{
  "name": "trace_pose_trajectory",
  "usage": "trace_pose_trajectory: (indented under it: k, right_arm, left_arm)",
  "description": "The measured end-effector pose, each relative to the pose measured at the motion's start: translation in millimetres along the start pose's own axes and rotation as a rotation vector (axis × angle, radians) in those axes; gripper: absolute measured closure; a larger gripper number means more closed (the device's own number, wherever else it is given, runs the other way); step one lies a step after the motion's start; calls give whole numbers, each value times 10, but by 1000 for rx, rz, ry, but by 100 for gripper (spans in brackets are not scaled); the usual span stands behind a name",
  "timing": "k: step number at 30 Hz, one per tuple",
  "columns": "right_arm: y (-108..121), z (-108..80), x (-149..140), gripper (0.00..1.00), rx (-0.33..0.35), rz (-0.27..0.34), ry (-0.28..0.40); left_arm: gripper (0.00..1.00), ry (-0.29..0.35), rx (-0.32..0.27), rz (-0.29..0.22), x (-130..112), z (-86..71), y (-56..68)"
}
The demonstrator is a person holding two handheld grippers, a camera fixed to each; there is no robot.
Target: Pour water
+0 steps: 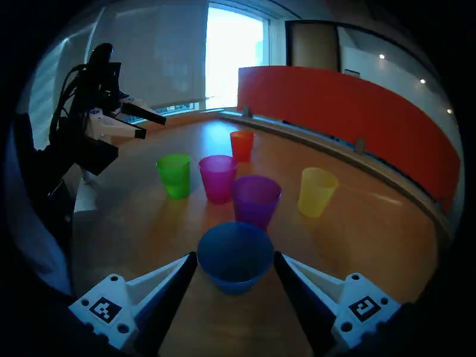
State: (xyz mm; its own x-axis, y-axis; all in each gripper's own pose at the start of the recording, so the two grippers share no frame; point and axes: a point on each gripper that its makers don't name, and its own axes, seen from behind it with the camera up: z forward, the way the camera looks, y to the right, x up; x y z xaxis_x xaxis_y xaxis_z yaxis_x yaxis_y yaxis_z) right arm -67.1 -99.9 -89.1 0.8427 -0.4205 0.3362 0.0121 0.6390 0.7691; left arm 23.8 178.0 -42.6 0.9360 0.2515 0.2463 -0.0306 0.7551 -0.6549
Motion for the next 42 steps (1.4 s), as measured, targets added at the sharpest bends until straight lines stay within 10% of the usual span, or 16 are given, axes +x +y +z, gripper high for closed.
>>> trace_pose_trajectory:
  k: [23,42]
  right_arm:
    - [181,-395,645,0,-161,43,155]
    - [755,-858,1183,0,-529,157,443]
  left_arm:
    - [0,84,159,-50,110,-261,-378]
    - [0,231,354,-68,277,-478,-729]
